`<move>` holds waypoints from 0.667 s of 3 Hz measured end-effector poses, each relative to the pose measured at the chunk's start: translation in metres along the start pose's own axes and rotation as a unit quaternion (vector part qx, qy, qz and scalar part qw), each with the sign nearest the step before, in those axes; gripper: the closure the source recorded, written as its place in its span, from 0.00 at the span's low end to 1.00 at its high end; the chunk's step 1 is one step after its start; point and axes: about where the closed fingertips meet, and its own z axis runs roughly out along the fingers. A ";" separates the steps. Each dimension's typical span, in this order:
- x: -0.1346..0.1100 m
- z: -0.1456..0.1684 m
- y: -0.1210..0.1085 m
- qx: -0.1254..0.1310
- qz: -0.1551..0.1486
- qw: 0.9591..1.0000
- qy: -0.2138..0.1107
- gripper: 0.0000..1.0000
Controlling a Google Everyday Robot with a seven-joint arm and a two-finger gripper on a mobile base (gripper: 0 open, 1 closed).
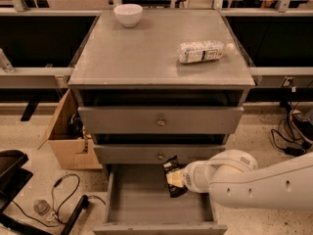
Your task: Pick rxbar chocolate from bottom drawer and place on counter
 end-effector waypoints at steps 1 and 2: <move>-0.030 -0.011 0.009 0.014 -0.024 1.000 -0.011 1.00; -0.105 -0.036 0.037 0.033 -0.067 0.996 -0.047 1.00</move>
Offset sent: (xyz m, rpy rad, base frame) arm 0.1173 0.0354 0.2457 -0.2155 -0.2117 0.0824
